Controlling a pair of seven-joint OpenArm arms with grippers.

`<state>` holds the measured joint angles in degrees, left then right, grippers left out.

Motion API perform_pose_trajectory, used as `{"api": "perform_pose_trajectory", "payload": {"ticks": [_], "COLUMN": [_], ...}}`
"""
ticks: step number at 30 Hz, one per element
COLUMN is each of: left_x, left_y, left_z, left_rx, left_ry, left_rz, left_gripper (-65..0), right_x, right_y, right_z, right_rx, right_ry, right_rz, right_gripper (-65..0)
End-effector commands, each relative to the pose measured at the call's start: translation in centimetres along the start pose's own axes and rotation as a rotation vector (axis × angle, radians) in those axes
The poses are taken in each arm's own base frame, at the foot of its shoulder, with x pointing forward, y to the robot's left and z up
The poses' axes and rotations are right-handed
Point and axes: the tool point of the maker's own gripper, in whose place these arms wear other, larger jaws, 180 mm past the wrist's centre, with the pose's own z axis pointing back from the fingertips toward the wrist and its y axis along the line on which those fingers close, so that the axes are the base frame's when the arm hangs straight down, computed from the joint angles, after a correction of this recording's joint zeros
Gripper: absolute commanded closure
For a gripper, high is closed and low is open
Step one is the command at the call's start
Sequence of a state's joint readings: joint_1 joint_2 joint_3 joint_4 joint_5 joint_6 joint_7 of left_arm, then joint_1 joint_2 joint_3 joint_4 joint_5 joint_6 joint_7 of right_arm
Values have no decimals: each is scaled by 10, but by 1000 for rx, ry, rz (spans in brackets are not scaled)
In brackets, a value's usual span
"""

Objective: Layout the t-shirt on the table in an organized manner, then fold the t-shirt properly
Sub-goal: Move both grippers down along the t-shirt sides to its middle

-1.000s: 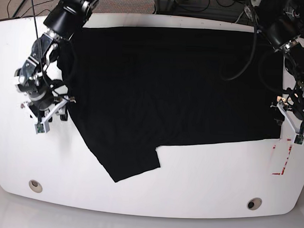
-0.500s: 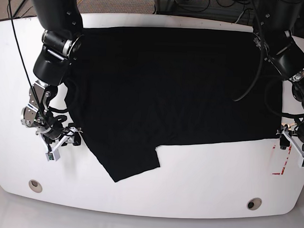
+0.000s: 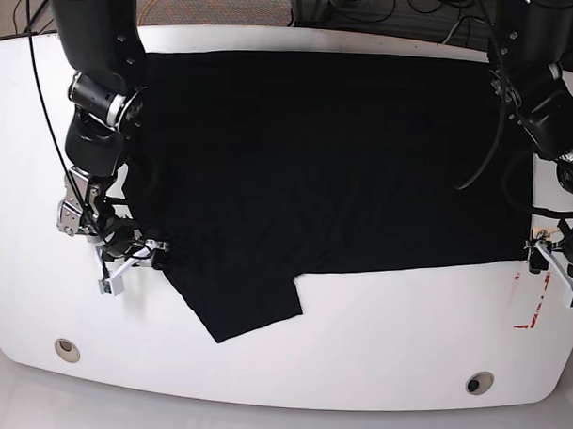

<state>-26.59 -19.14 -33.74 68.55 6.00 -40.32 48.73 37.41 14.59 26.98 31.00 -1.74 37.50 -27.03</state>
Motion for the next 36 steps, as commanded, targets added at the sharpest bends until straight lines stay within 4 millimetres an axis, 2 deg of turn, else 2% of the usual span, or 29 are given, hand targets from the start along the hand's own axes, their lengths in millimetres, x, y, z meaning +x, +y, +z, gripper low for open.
{"api": "perform_pose_trajectory", "payload": {"ticks": [1, 5, 10, 14, 23, 25, 29, 30, 32, 36], "left_x": [23, 12, 9, 8, 8, 8, 5, 0, -9, -11], "left_y": [19, 17, 17, 25, 26, 26, 22, 19, 12, -1], "left_z": [11, 10, 9, 13, 12, 12, 5, 0, -9, -28], "left_rx": [39, 37, 37, 52, 52, 53, 32, 15, -16, -81], "left_ry": [-71, -50, -44, -40, -38, -39, -45, -41, -26, -52], "left_rz": [2, -3, -4, -9, -9, -9, 6, 18, 39, 99], "left_gripper": [-460, -460, -460, -460, -460, -461, -464, -464, -465, -465], "right_x": [31, 24, 16, 12, 12, 12, 12, 12, 12, 12], "right_y": [12, 22, 37, 45, 48, 46, 46, 46, 45, 45], "right_z": [-1, -6, -14, -18, -19, -18, -18, -18, -18, -18], "right_rx": [29, 46, 74, 88, 93, 90, 89, 89, 88, 89], "right_ry": [-78, -68, -57, -52, -54, -54, -53, -52, -52, -52], "right_rz": [11, 6, -2, -6, -7, -7, -6, -5, -4, -3], "right_gripper": [-327, -327, -327, -327, -309, -268, -117, -71, -22, -22]}}
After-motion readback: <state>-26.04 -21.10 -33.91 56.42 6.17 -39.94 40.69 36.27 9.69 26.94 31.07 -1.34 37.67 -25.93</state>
